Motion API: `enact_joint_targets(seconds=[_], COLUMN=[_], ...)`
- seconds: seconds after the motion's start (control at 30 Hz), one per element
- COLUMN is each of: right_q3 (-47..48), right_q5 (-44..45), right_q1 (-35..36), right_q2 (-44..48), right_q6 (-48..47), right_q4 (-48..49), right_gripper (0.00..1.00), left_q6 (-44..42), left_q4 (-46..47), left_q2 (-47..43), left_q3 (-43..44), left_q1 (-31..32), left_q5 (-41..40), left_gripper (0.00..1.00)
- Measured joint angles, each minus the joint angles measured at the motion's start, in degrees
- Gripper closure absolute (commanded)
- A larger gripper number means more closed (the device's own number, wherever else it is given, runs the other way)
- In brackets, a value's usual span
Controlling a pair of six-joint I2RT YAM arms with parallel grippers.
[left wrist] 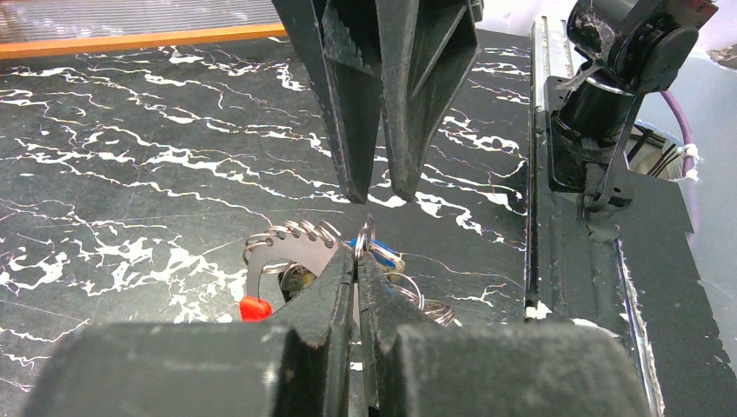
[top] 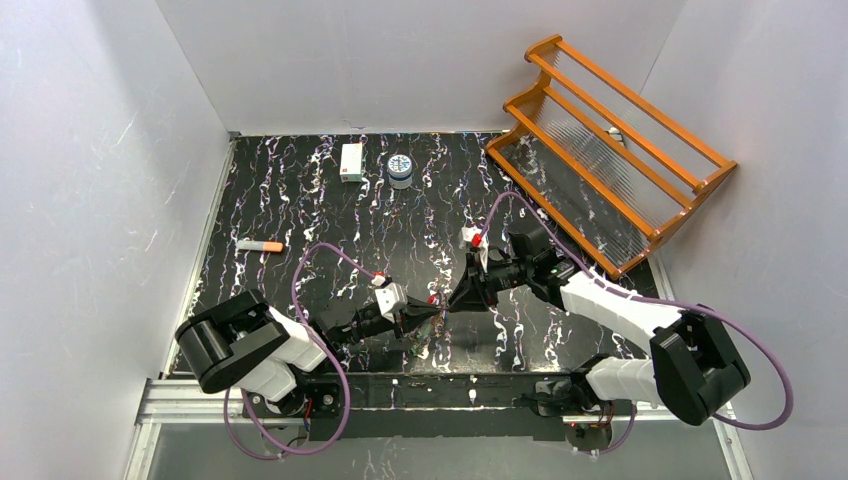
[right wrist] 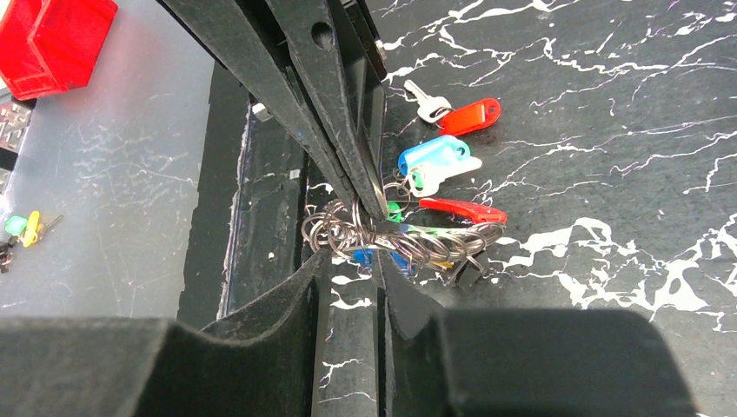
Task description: Put the keys on the keyring
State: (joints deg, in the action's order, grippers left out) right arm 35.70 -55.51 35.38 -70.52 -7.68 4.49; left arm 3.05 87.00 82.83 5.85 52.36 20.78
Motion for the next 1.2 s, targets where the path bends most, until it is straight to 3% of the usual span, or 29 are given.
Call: enact_joint_targets(seconds=[0.23,0.83,1.0,1.2], right_q3=[0.00,0.00,0.00,0.00], right_q5=[-1.40,-2.97,-2.97,-2.89], right_q1=[0.00,0.70,0.81,0.92], right_q2=[-2.10,-4.85,-4.87,-4.85], right_q6=[0.33,2.58,2.99,3.04], right_q4=[0.31,3.19,3.39,3.41], right_gripper=[0.75,0.73,0.61,0.56], left_q6=[0.00,-0.02,-0.02,-0.02], left_q4=[0.00,0.00,0.00,0.02], left_q2=[0.00,0.02,0.02,0.02], left_q3=[0.00,0.00,0.00,0.00], left_q1=[0.00,0.00,0.00,0.00], left_q5=[0.02,0.00,0.00,0.00], left_gripper=[1.00,1.00,1.00,1.00])
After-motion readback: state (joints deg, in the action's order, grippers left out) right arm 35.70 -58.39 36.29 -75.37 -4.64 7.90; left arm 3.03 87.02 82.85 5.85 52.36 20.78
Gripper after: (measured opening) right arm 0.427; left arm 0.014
